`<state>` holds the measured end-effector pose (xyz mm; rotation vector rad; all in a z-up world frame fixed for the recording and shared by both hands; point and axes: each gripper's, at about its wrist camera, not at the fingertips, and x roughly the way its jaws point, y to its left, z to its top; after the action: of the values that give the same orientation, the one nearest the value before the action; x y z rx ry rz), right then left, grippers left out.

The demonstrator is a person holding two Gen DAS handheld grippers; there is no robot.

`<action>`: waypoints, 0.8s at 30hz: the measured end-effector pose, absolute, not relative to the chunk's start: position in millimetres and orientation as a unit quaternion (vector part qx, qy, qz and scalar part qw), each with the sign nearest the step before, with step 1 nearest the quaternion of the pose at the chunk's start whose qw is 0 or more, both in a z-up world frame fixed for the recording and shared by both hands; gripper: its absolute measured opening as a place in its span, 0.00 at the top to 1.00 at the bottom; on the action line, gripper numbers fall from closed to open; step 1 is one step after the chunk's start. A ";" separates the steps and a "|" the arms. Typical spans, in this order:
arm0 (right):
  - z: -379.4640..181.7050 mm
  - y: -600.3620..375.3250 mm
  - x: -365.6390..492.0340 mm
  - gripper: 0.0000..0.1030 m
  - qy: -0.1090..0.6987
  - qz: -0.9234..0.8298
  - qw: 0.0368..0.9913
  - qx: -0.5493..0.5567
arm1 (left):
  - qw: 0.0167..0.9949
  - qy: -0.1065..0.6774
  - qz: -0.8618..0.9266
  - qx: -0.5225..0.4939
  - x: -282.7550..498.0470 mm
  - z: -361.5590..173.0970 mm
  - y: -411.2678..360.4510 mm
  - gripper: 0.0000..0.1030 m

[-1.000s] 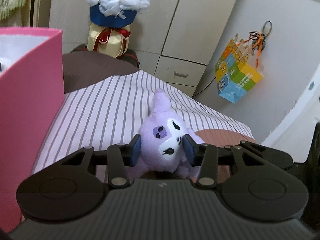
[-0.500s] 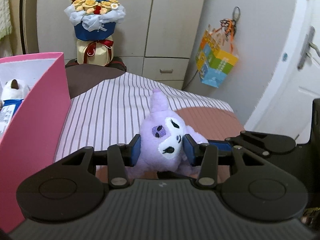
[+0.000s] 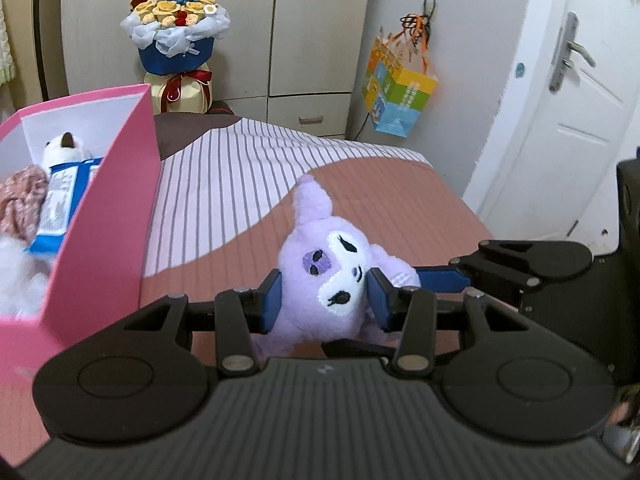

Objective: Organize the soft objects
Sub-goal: 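Grasp the lilac plush with the left tool and lift it, then carry the lilac plush with the left tool over the pink box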

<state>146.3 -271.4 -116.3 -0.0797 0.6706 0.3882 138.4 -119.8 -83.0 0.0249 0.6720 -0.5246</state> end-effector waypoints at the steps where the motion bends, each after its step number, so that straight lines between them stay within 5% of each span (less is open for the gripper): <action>1: -115.6 -268.0 140.7 0.29 0.328 0.190 0.925 -0.038 | 0.909 0.326 -0.258 0.013 132.2 -82.5 -115.3 0.58; 24: -48.1 -189.6 43.0 0.29 0.312 0.277 0.906 -0.069 | 0.880 0.353 -0.318 0.012 44.4 -16.5 6.9 0.56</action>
<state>43.0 -189.6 -48.1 -0.1422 0.6441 0.5723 44.4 6.9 -16.5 0.0241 0.7352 -0.6624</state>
